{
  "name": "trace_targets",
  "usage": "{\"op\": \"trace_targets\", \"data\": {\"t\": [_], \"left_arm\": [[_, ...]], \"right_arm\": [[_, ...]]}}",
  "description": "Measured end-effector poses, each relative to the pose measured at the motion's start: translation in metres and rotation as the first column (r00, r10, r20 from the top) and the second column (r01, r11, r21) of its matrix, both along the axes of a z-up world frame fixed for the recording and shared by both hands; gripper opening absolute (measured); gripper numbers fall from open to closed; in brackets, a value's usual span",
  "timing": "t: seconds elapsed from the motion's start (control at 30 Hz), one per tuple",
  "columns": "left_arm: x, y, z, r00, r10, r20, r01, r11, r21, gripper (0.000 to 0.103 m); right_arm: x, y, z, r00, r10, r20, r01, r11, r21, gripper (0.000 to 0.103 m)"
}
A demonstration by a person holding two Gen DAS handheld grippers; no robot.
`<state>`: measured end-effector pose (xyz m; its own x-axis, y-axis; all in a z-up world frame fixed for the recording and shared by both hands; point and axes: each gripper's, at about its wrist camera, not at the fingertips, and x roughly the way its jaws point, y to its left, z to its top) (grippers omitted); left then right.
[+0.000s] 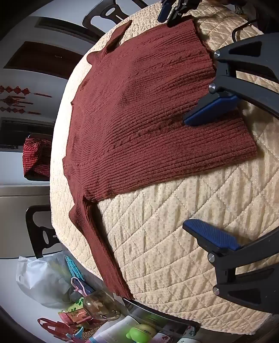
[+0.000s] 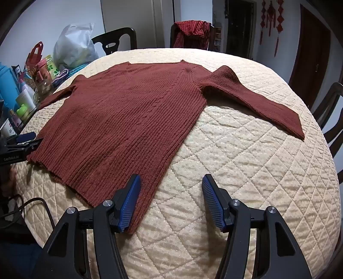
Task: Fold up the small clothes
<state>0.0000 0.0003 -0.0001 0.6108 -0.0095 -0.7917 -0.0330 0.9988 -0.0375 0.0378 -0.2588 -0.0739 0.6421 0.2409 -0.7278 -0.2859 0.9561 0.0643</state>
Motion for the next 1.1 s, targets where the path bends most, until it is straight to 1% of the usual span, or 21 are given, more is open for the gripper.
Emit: {"op": "trace_targets", "data": {"t": [0.07,1.1], "left_arm": [[-0.0001,-0.0002,0.0001,1.0,0.0,0.004,0.0,1.0,0.01,0.09],[-0.0009,0.0022,0.0,1.0,0.013,0.007,-0.013,1.0,0.007,0.092]], "right_arm": [[0.0001,-0.0001,0.0001,1.0,-0.001,0.005,0.001,1.0,0.001,0.06],[-0.0005,0.0,-0.0009,1.0,0.0,0.005,0.0,1.0,0.001,0.06]]}}
